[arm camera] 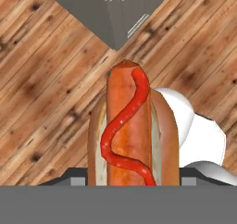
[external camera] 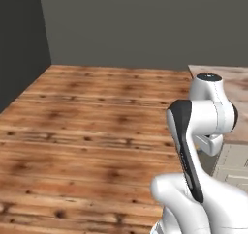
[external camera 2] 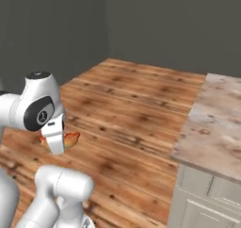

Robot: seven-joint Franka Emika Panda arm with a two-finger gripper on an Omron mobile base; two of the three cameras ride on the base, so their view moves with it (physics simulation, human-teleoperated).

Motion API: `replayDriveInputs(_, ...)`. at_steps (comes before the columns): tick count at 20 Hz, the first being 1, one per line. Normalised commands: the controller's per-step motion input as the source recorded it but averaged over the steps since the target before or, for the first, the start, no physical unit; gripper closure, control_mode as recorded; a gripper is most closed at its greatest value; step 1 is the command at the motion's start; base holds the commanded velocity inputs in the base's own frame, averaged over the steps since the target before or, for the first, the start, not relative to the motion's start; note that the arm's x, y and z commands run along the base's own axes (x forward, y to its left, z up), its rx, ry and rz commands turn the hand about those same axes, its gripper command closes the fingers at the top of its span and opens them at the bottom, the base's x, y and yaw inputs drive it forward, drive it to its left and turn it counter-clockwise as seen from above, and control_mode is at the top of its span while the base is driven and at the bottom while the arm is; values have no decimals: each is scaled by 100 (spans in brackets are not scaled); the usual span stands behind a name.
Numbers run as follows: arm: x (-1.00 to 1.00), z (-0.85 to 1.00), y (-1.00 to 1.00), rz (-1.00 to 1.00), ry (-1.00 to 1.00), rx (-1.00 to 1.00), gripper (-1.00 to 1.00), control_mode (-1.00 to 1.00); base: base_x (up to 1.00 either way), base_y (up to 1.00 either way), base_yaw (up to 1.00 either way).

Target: Place the cold items (mango and tomato) from the fridge in one tupperware on the dining counter. Place the warm items (kebab skewer and hot dog) in the stove area in another tupperware.

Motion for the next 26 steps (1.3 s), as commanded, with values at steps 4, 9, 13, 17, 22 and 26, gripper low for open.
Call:
replayDriveInputs(4,0,0,0,0,0,0,100,100,100,71,-41)
replayDriveInputs(9,0,0,0,0,0,0,100,100,100,81,-43)
replayDriveInputs(13,0,0,0,0,0,0,100,100,100,68,-38)
replayDriveInputs(17,0,0,0,0,0,0,100,100,100,63,-34)
replayDriveInputs(22,0,0,0,0,0,0,100,100,100,64,-35)
replayDriveInputs(26,0,0,0,0,0,0,100,100,100,63,-36)
